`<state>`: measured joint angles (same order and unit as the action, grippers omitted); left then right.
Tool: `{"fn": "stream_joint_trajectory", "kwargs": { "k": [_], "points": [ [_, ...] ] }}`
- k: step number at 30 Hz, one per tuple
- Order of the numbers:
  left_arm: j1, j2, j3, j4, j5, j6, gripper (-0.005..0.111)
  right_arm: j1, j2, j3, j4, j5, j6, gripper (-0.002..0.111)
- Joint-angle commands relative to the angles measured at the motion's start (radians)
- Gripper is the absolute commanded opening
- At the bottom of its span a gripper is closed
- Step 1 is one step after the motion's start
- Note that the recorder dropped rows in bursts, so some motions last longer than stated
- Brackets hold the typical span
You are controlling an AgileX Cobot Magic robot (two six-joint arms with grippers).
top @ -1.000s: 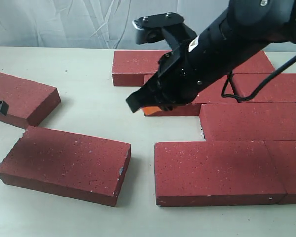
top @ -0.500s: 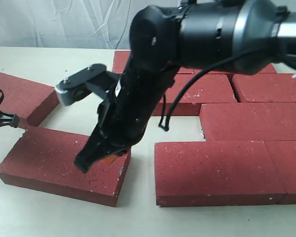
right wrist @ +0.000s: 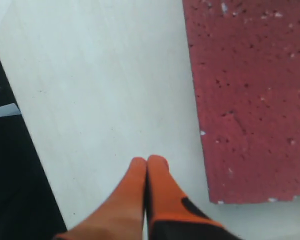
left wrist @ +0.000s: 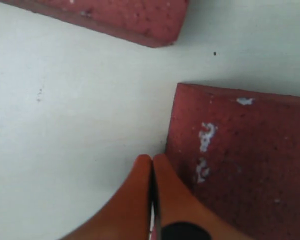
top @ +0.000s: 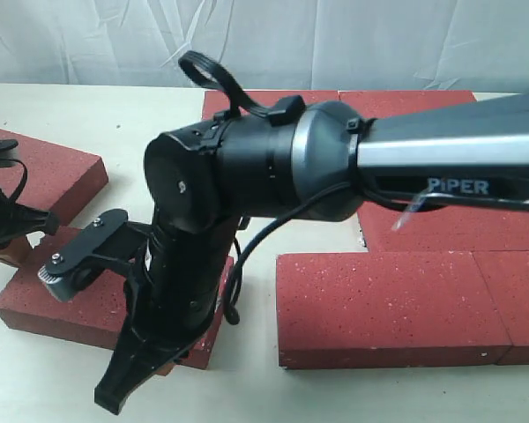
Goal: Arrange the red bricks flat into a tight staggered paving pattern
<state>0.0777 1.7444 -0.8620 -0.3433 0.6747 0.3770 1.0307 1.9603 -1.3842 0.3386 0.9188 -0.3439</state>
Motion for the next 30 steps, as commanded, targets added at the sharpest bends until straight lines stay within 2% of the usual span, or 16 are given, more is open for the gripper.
{"fn": "stream_joint_trajectory", "kwargs": {
  "k": [1,8,15,26,30],
  "points": [
    [0.0,0.0,-0.005,-0.019,0.006,0.011,0.0,0.007,0.034,-0.007,-0.004,-0.02,-0.007,-0.001],
    [0.0,0.0,-0.005,-0.032,0.006,0.011,0.0,0.007,0.056,-0.007,-0.079,-0.036,0.015,-0.001],
    [0.0,0.016,-0.005,-0.06,0.013,0.011,0.0,0.007,0.056,-0.007,-0.232,-0.057,0.148,-0.001],
    [0.0,0.068,-0.007,-0.237,0.035,0.144,0.0,0.005,0.056,-0.007,-0.363,-0.062,0.24,-0.001],
    [0.0,0.068,-0.007,-0.256,0.04,0.162,0.0,0.005,0.056,-0.007,-0.377,-0.062,0.252,-0.001]
  ]
}}
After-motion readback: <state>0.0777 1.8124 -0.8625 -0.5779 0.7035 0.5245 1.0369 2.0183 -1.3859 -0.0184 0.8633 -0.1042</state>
